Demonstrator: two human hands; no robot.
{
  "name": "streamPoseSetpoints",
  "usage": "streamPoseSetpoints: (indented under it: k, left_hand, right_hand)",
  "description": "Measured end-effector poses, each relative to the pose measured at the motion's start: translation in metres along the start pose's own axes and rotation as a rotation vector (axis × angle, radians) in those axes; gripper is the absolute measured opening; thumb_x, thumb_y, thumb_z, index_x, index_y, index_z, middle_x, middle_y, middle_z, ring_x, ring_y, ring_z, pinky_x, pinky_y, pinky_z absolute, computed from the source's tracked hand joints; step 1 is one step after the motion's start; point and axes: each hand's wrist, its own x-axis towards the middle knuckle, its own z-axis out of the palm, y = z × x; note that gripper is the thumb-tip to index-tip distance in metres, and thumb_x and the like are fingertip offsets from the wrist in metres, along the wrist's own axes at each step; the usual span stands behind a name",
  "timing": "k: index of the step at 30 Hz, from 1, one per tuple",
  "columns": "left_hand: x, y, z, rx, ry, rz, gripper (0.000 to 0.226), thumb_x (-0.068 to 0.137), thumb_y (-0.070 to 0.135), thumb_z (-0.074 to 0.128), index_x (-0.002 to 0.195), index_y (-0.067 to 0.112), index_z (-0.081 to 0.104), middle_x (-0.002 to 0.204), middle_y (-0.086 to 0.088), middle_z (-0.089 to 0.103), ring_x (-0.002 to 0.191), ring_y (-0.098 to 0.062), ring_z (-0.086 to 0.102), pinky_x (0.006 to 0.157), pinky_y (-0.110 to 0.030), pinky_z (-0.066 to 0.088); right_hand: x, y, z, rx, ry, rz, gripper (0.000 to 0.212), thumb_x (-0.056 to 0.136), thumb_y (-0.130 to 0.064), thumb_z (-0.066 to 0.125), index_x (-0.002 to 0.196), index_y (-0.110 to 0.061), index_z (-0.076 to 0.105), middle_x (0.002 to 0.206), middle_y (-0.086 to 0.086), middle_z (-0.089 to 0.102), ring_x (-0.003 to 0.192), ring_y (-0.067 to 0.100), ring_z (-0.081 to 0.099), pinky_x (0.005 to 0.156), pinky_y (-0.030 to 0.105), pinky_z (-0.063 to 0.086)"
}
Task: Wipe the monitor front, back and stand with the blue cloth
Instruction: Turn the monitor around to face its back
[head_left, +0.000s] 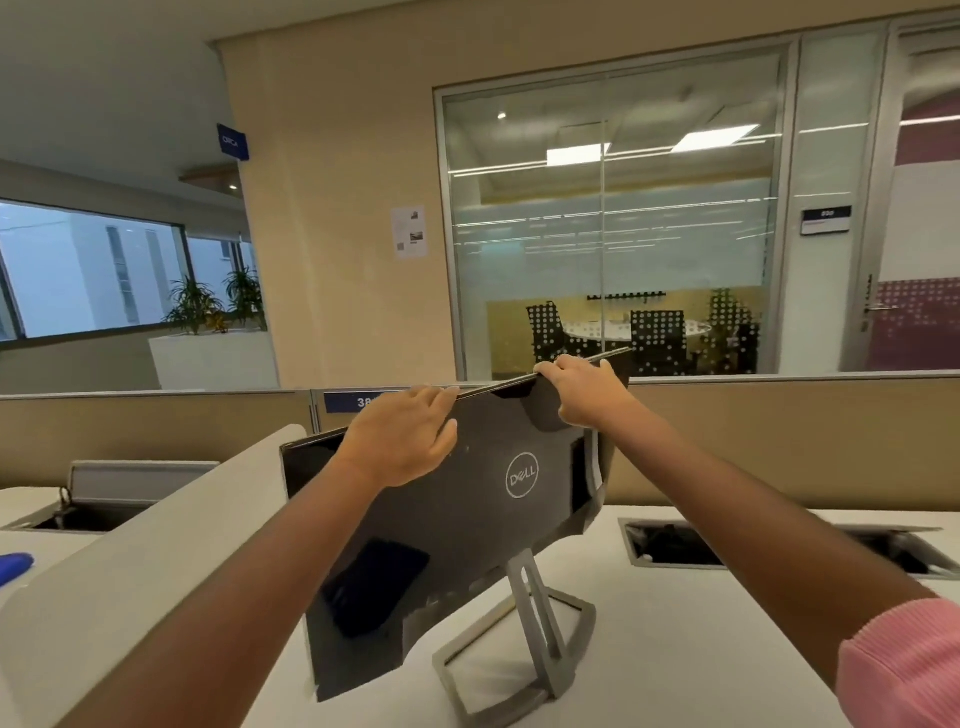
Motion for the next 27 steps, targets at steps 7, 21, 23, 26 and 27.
streamPoseSetpoints:
  k: [7, 21, 23, 26, 27]
  left_hand:
    - [0.01, -0.009, 0.014, -0.057, 0.057, -0.009, 0.087, 0.072, 0.046, -0.012, 0.138, 0.011, 0.033, 0.133, -0.006, 0.05, 0.122, -0.02, 0.044, 0.102, -0.032, 0.038]
    - [-0.026, 0.006, 0.017, 0.017, 0.027, -0.311, 0.072, 0.077, 0.038, 0.003, 0.146, 0.018, 0.006, 0.155, 0.0, 0.01, 0.144, -0.018, 0.0, 0.116, -0.042, -0.001]
    - [-0.027, 0.004, 0.018, -0.013, 0.029, -0.303, 0.072, 0.077, 0.038, 0.004, 0.146, 0.019, 0.004, 0.156, 0.002, 0.007, 0.143, -0.015, -0.003, 0.116, -0.04, -0.003]
    - [-0.026, 0.001, 0.019, -0.018, 0.022, -0.291, 0.071, 0.077, 0.038, 0.004, 0.146, 0.02, 0.004, 0.156, 0.003, 0.004, 0.143, -0.014, -0.006, 0.116, -0.038, -0.005]
    - [-0.026, 0.001, 0.019, -0.015, 0.021, -0.289, 0.071, 0.077, 0.038, 0.004, 0.146, 0.02, 0.003, 0.156, 0.003, 0.003, 0.143, -0.013, -0.007, 0.116, -0.037, -0.005]
  right_hand:
    - [0.002, 0.012, -0.003, 0.007, -0.01, -0.004, 0.06, 0.086, -0.005, 0.046, 0.141, -0.023, 0.029, 0.135, 0.008, 0.037, 0.128, 0.026, 0.036, 0.1, 0.046, 0.039]
    - [0.012, 0.066, 0.003, 0.05, -0.094, 0.082, 0.078, 0.079, 0.01, 0.047, 0.143, -0.027, 0.023, 0.145, 0.002, 0.031, 0.128, 0.026, 0.036, 0.095, 0.041, 0.045]
    - [0.013, 0.065, 0.002, 0.036, -0.075, 0.077, 0.077, 0.08, 0.011, 0.045, 0.144, -0.026, 0.024, 0.144, 0.003, 0.032, 0.125, 0.027, 0.04, 0.089, 0.035, 0.046]
    - [0.012, 0.066, 0.003, 0.031, -0.054, 0.075, 0.075, 0.081, 0.011, 0.045, 0.144, -0.025, 0.025, 0.144, 0.003, 0.033, 0.125, 0.026, 0.041, 0.09, 0.035, 0.047]
    - [0.011, 0.067, 0.004, 0.032, -0.047, 0.077, 0.075, 0.081, 0.01, 0.045, 0.144, -0.024, 0.025, 0.144, 0.003, 0.033, 0.125, 0.026, 0.04, 0.091, 0.036, 0.047]
